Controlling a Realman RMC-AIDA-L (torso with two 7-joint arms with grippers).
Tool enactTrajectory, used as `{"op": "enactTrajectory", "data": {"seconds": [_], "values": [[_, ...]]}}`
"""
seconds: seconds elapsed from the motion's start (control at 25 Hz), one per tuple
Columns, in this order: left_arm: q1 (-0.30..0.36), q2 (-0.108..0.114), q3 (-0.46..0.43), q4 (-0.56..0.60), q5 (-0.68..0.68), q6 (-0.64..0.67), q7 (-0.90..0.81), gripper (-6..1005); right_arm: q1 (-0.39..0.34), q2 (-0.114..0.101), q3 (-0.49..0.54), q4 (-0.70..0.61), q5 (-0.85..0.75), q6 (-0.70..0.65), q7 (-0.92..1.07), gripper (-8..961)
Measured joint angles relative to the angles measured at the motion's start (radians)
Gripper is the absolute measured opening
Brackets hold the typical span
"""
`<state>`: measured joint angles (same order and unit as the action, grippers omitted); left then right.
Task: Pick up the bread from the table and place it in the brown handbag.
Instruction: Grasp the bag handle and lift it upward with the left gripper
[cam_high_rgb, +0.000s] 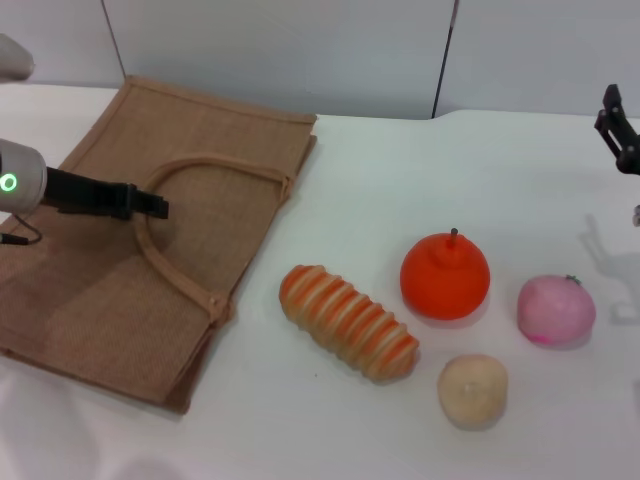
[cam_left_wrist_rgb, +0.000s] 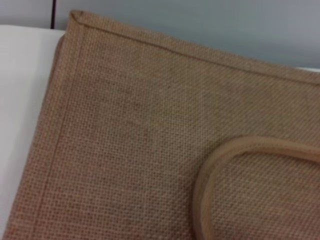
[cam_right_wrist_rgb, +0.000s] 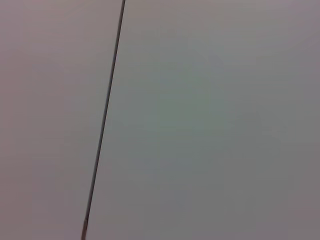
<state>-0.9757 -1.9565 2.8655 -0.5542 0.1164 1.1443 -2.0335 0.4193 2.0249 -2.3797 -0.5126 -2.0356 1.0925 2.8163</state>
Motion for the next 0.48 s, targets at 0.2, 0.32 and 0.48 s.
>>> {"op": "enactTrajectory", "data": {"seconds": [0.2, 0.32, 0.48], "values": [[-0.006, -0.004, 0.000, 0.009, 0.027, -0.022, -0.008, 663, -0.001, 0.000, 0.000, -0.002, 0.000, 0.000, 0.000, 904], [-0.010, -0.004, 0.000, 0.009, 0.031, -0.023, -0.010, 662, 0.000, 0.000, -0.001, -0.003, 0.000, 0.001, 0.000, 905], [-0.015, -0.005, 0.000, 0.010, 0.053, -0.023, -0.029, 583, 0.000, 0.000, -0.002, -0.003, 0.000, 0.001, 0.000, 905]]}}
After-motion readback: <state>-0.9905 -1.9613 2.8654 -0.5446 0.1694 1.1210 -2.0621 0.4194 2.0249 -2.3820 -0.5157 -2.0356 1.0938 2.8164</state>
